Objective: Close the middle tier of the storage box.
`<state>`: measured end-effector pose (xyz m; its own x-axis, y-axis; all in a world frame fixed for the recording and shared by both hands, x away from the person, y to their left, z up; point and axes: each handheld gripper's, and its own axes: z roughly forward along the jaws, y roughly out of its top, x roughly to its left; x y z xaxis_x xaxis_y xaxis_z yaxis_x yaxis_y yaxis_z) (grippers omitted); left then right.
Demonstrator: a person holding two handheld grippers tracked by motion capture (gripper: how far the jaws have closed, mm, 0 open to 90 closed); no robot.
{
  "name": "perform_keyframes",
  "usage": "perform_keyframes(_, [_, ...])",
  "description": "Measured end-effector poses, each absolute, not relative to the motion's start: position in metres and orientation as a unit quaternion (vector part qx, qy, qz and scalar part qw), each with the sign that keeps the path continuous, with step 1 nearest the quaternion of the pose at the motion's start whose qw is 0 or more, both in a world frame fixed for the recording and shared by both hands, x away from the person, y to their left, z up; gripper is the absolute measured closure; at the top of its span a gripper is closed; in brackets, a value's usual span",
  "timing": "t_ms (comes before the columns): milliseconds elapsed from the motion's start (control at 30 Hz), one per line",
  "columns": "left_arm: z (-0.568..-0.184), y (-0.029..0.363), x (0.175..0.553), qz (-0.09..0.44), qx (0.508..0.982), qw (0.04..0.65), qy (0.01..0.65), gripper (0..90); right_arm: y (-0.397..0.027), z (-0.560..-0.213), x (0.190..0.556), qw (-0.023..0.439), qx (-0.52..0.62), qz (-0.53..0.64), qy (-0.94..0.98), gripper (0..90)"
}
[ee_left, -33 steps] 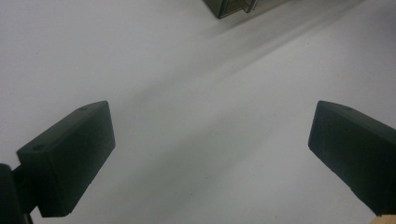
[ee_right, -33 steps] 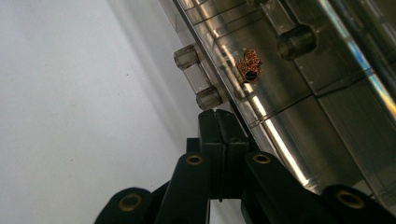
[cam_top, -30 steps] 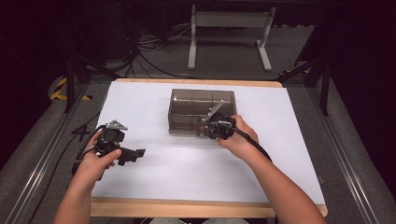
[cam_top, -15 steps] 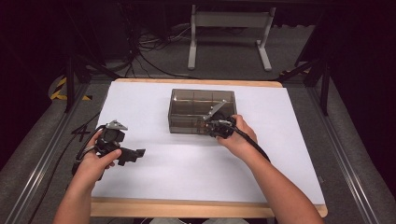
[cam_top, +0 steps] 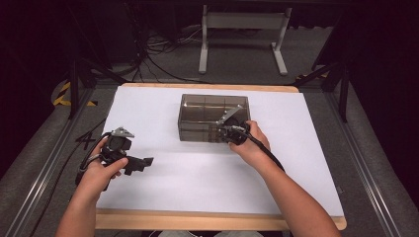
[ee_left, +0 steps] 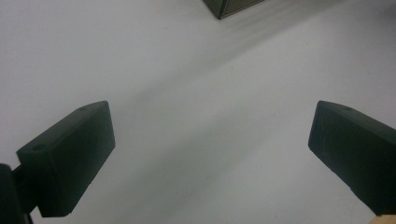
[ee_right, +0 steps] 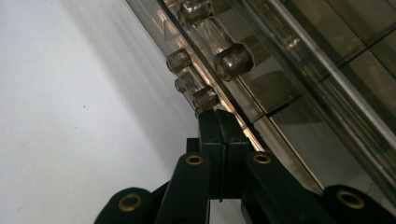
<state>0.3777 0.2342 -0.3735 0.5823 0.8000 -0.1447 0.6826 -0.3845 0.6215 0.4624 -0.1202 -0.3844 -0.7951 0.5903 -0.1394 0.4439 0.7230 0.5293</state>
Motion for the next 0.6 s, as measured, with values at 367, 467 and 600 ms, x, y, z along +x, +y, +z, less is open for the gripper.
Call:
perform_keyframes(367, [-0.3728,0.2349,0.3776,0.088,0.828,0.327,0.447,1.2,-0.1200,-0.3852,0.4640,0.163,0.293,0.248,0.909,90.0])
perform_keyframes(467, [-0.3726,0.2350,0.3774,0.089,0.828,0.328,0.447,1.2,-0.1200,-0.3854,0.4642,0.165,0.294,0.249,0.908,90.0])
perform_keyframes(600, [-0.3726,0.2348,0.3774,0.089,0.828,0.328,0.447,1.2,-0.1203,-0.3861,0.4639,0.165,0.297,0.253,0.906,90.0])
